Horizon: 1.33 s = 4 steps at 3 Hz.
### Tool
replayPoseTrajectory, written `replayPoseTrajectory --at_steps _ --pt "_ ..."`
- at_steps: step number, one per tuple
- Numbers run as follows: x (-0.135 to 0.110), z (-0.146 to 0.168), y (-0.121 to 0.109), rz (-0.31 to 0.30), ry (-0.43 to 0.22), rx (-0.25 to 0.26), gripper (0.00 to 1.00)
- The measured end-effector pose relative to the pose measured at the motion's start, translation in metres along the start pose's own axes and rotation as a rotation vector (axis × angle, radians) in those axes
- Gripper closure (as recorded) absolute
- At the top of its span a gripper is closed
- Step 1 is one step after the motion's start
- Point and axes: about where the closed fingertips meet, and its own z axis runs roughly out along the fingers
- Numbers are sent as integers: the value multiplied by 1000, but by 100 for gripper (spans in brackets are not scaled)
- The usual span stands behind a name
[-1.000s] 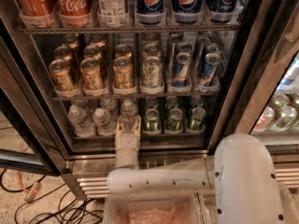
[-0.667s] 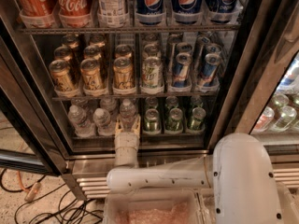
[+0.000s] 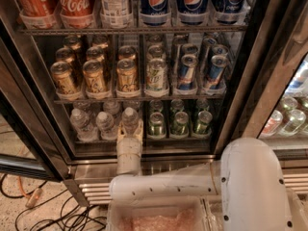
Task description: Pick water bottle from bottom shelf of fridge
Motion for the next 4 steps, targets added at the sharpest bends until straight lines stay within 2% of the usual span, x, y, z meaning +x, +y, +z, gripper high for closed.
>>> replayPoseTrajectory --at_steps 1,4 --pt "-5 -4 2 9 -10 -8 98" --pt "-26 -17 8 23 -54 -41 100"
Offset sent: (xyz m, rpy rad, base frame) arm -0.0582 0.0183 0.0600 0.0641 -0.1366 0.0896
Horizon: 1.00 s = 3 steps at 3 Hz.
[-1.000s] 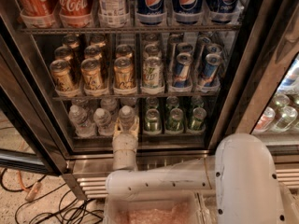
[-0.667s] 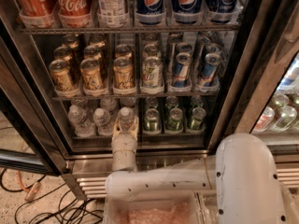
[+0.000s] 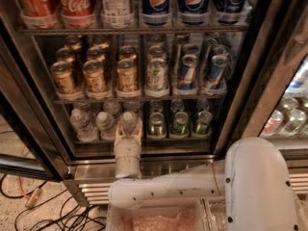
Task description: Pick water bottle from bottom shelf of fridge
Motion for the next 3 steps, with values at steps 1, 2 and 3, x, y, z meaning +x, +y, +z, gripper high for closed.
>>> replayPoseTrajectory --at_steps 1,2,3 --pt "-22 -13 8 -4 -27 -71 100" --pt "-37 -28 10 -14 -28 -147 100" --pt "-44 -37 13 -20 -14 -202 100"
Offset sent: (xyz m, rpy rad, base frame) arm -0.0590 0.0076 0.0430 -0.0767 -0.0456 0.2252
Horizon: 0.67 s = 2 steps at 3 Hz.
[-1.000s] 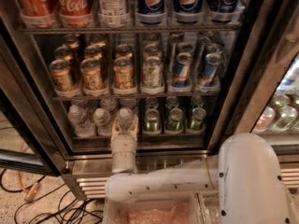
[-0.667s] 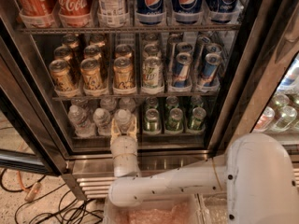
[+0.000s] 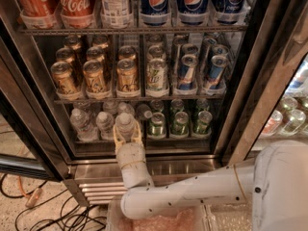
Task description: Pick water bottle from bottom shelf of fridge
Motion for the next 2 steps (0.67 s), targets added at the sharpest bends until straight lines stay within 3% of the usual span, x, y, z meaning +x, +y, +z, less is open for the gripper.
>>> replayPoseTrajectory --at_steps 2 --pt "-6 -8 3 -4 11 -47 100"
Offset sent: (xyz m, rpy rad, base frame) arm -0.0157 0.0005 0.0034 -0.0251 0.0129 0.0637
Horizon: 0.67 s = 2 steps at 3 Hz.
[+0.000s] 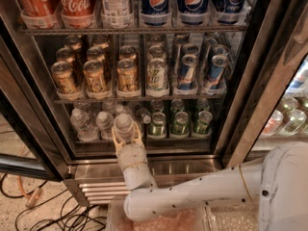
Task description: Pick water bottle from bottom shelf of fridge
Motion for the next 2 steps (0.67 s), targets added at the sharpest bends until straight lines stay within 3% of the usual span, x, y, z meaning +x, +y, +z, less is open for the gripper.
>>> replayPoseTrajectory --at_steps 1,2 --pt "0 -1 0 0 1 -3 100" --pt "1 -3 2 10 20 -78 100"
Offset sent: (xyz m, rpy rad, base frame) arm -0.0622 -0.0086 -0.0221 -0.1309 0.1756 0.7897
